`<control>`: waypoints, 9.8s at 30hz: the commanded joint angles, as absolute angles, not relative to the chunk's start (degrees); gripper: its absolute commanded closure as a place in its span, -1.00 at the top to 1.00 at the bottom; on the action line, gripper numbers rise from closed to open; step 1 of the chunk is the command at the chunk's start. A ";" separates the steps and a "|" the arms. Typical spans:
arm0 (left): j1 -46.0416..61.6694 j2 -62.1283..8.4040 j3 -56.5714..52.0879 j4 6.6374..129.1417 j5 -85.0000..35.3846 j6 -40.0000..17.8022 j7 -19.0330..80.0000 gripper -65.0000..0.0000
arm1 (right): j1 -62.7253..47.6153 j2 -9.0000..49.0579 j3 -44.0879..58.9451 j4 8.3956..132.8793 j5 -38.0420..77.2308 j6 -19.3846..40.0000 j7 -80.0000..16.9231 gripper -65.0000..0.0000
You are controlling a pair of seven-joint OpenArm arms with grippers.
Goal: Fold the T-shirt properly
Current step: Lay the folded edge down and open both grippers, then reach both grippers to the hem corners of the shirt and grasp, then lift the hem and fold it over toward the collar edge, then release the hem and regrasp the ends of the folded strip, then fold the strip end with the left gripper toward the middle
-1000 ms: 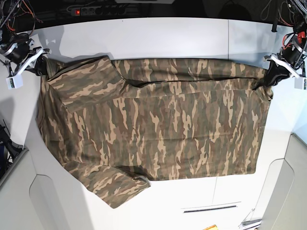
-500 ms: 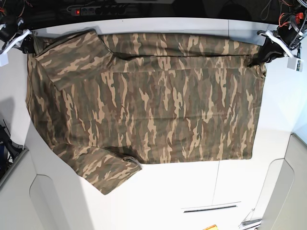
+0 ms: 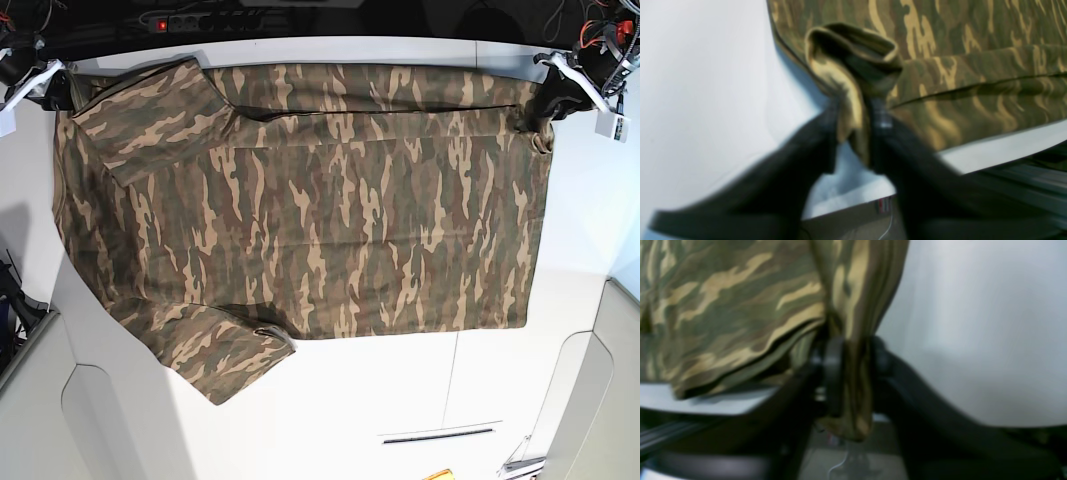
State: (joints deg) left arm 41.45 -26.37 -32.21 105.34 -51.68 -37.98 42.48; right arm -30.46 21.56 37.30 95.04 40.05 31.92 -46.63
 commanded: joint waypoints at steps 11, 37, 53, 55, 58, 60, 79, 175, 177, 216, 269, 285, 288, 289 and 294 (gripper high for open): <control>41.56 -27.31 -43.00 106.24 -55.77 -36.69 42.24 -0.08 | -23.66 22.57 48.51 96.01 39.42 31.22 -39.53 -0.31; 10.33 -30.26 -27.81 87.46 -40.49 -33.19 34.06 0.19 | 22.09 23.11 25.67 52.01 25.41 30.57 -26.72 0.02; -19.86 -31.07 -10.74 46.15 -34.87 -33.21 24.21 0.19 | 25.21 22.41 24.82 43.64 22.90 28.32 -25.15 0.02; -21.69 -30.30 -9.17 44.03 -34.87 -33.21 23.42 0.19 | 25.21 21.65 24.82 43.59 22.85 28.36 -25.02 0.02; -23.07 -28.45 -7.97 43.48 -34.85 -33.23 23.57 0.19 | 25.21 19.94 24.82 43.59 22.90 28.97 -24.99 0.02; -23.88 -27.05 -7.51 43.48 -34.72 -33.21 24.03 0.19 | 25.21 18.74 24.80 43.59 22.92 30.06 -24.99 0.02; -24.75 -28.10 -7.46 45.82 -35.46 -40.00 25.74 -1.00 | 27.31 16.99 24.73 45.82 23.07 33.47 -31.22 -1.00; 12.10 -35.24 -18.72 92.36 -57.63 -40.00 54.50 -1.00 | -2.02 15.51 24.77 97.80 36.16 32.42 -53.23 -1.00; 14.24 -35.24 -21.02 94.94 -57.65 -40.00 54.46 -1.00 | -6.55 15.51 28.08 101.51 39.51 33.43 -53.21 -1.00; 24.97 -33.39 -33.67 99.77 -58.17 -40.00 53.32 0.21 | -21.32 9.50 42.30 108.01 46.17 33.47 -53.60 -1.00; 17.89 -34.20 -27.90 86.04 -62.52 -40.00 49.41 -1.00 | -15.44 11.57 41.30 97.95 50.19 33.43 -55.24 -1.00; 18.26 -32.05 -17.43 113.73 -61.41 -37.67 59.83 -1.00 | -15.90 11.57 41.30 98.89 52.27 33.45 -57.04 -1.00; 18.24 -29.45 -11.42 117.56 -58.63 -36.38 58.57 -1.00 | -15.90 11.57 41.30 98.89 51.55 33.43 -57.06 -1.00; 18.24 -28.58 -9.47 118.21 -56.99 -35.53 57.69 -1.00 | -15.90 11.57 41.30 98.89 51.29 33.45 -57.08 -1.00; 18.09 -23.55 -0.89 118.41 -47.70 -31.88 53.56 -1.00 | -15.90 11.57 41.34 98.89 49.34 33.43 -57.08 -1.00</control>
State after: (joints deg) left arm 18.41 -23.05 -0.45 117.51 -46.26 -32.03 55.16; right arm -16.03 10.63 40.91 97.86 48.45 33.06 -57.95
